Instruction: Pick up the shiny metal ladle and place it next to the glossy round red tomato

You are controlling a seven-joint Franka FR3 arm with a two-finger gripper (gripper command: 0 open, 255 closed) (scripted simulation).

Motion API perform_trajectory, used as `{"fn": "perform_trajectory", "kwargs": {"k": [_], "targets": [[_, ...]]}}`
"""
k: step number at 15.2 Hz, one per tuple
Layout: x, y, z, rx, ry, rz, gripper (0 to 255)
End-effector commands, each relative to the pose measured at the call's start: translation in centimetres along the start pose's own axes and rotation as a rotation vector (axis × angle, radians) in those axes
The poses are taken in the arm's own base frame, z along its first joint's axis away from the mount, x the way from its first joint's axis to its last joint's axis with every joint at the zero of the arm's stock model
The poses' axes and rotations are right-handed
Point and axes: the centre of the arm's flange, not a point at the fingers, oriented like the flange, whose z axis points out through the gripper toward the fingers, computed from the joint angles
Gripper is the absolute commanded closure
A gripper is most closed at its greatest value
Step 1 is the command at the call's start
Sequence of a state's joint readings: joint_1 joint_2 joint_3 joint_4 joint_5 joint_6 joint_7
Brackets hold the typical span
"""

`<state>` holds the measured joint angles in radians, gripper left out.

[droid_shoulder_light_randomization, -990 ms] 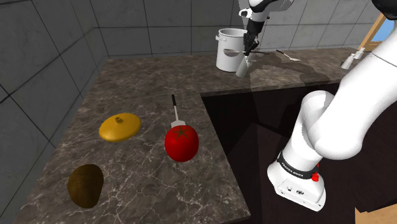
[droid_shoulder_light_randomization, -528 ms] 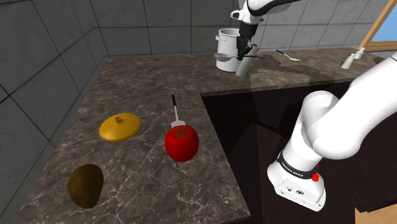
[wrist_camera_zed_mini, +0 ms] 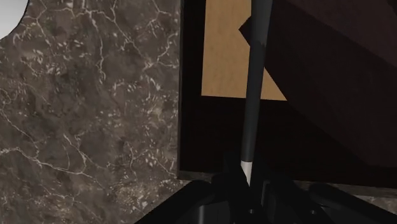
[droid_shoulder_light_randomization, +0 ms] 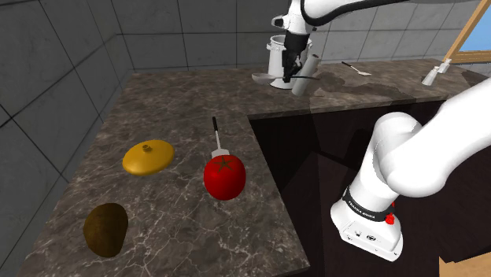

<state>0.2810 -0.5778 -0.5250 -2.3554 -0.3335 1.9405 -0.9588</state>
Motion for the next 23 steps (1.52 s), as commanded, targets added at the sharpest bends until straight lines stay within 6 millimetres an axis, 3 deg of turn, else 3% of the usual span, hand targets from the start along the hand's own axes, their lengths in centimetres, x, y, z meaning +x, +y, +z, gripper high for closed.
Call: {"fn": "perform_trajectory", "kwargs": {"k": [1, 23], "targets": [[2.3, -1.9, -0.1, 0.0, 0.0, 0.002, 255], [23.9, -21.3, -1.8, 0.0, 0.0, 0.002, 255]]}}
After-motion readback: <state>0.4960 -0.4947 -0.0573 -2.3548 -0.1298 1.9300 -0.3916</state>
